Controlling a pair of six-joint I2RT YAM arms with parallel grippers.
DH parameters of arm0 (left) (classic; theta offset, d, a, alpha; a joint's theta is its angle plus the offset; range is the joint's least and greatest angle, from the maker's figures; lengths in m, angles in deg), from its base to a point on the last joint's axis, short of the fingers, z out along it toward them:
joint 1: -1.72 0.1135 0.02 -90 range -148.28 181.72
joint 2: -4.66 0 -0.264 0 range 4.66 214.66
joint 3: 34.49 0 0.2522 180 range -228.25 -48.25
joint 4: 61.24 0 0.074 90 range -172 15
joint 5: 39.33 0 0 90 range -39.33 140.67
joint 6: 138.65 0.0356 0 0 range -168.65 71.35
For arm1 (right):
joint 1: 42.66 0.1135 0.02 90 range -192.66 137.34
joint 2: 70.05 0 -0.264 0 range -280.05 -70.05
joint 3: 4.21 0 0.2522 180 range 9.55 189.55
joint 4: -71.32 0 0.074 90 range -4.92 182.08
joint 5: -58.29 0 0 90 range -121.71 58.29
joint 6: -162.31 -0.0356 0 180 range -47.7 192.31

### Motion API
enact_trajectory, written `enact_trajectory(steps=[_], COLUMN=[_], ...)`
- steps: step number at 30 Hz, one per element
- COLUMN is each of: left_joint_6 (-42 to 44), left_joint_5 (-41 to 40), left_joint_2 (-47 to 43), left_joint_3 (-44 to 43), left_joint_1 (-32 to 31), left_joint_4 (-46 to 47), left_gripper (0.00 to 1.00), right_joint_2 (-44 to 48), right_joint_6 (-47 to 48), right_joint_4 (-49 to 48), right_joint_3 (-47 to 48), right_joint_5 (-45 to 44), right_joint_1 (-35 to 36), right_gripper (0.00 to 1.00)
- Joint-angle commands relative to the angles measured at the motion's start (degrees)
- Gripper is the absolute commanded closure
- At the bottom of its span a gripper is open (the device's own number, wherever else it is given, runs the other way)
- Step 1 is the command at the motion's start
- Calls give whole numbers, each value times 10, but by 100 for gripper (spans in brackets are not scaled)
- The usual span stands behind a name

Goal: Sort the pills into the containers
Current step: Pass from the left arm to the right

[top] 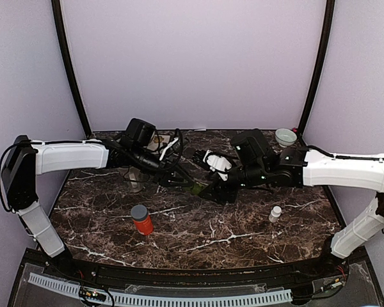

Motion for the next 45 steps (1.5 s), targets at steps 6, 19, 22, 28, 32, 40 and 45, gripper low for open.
enact_trajectory(steps=[6, 19, 22, 28, 32, 40, 45], left_joint_6=[16, 23, 23, 22, 20, 17, 18], left_joint_5=[16, 22, 25, 27, 30, 38, 40], left_joint_2=[-26, -31, -33, -40, -43, -47, -44], left_joint_3=[16, 25, 26, 30, 29, 31, 30], left_joint_1=[0, 1, 1, 1, 1, 1, 1], left_joint_4=[15, 18, 20, 28, 32, 39, 38], left_gripper=[65, 65, 65, 65, 65, 65, 65], right_joint_2=[-14, -32, -34, -41, -45, -48, -49], right_joint_6=[3, 5, 5, 3, 3, 4, 1], right_joint_4=[-16, -18, -15, -13, -14, -18, -21], right_joint_3=[29, 54, 56, 55, 52, 50, 52], right_joint_5=[15, 32, 38, 53, 56, 70, 94], right_joint_1=[-2, -13, -18, -28, -34, -45, -52], right_gripper=[41, 55, 57, 64, 65, 72, 77])
